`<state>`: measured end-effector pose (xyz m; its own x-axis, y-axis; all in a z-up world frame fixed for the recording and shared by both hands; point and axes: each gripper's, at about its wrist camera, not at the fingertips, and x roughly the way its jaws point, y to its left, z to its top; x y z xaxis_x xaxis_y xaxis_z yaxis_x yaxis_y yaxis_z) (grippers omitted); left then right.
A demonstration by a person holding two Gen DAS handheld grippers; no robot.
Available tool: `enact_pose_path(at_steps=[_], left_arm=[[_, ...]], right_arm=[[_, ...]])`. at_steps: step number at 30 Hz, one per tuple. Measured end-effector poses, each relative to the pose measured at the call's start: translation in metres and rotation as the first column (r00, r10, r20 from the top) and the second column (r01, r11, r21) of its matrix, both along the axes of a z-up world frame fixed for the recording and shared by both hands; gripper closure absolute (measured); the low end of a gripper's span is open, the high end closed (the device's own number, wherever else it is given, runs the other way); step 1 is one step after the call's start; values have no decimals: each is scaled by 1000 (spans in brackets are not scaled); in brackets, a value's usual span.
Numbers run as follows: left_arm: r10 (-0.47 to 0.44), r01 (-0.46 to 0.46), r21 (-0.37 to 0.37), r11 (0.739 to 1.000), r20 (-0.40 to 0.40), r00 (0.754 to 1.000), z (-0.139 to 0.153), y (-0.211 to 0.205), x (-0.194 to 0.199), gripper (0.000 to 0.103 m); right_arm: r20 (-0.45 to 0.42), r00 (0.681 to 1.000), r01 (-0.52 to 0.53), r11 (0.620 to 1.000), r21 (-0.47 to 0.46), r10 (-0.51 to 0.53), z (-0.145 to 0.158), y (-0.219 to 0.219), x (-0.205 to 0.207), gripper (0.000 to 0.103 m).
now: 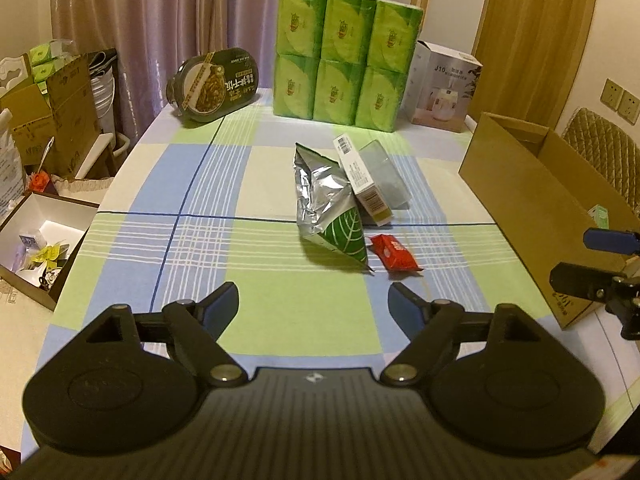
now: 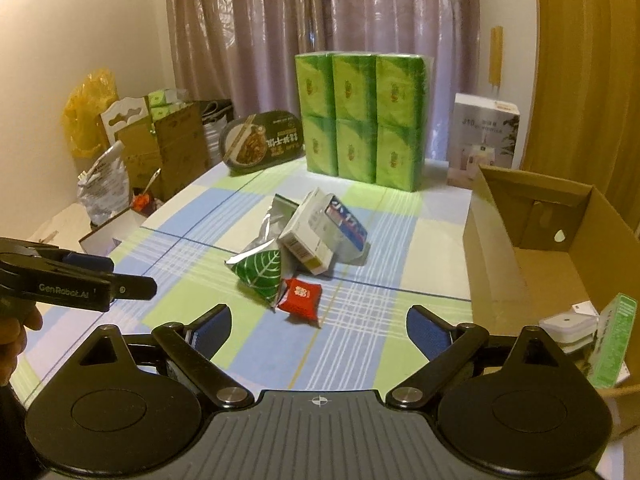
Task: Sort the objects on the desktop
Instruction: 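Withdraw both tools from the box back over the table, then reach the right gripper to the red candy packet while the left reaches the foil bag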
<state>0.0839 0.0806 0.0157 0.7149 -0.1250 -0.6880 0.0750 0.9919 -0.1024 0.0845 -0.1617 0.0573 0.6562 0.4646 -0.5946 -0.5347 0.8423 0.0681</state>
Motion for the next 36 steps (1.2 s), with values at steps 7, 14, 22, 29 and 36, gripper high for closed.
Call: enact_pose_path(at_steps=[7, 14, 22, 29, 36], left_arm=[[-17, 17, -1, 1000, -20, 1000, -14, 2, 21, 22], [-24, 25, 14, 1000, -35, 999, -37, 4, 54, 22], [-83, 84, 64, 994, -17, 996, -56, -6, 91, 22], [-148, 148, 69, 987, -2, 989, -64, -10, 110, 26], [-162, 162, 48, 986, -4, 987, -68, -7, 128, 26]], right_arm=[[-31, 1000, 1, 1000, -13, -1, -15, 8, 15, 11], [-71, 997, 0, 999, -44, -4, -38, 17, 36, 11], [-110, 994, -12, 998, -66, 5, -60, 29, 66, 11], [-129, 991, -44, 998, -46, 37, -74, 45, 87, 25], [-137, 989, -64, 996, -56, 55, -88, 66, 103, 39]])
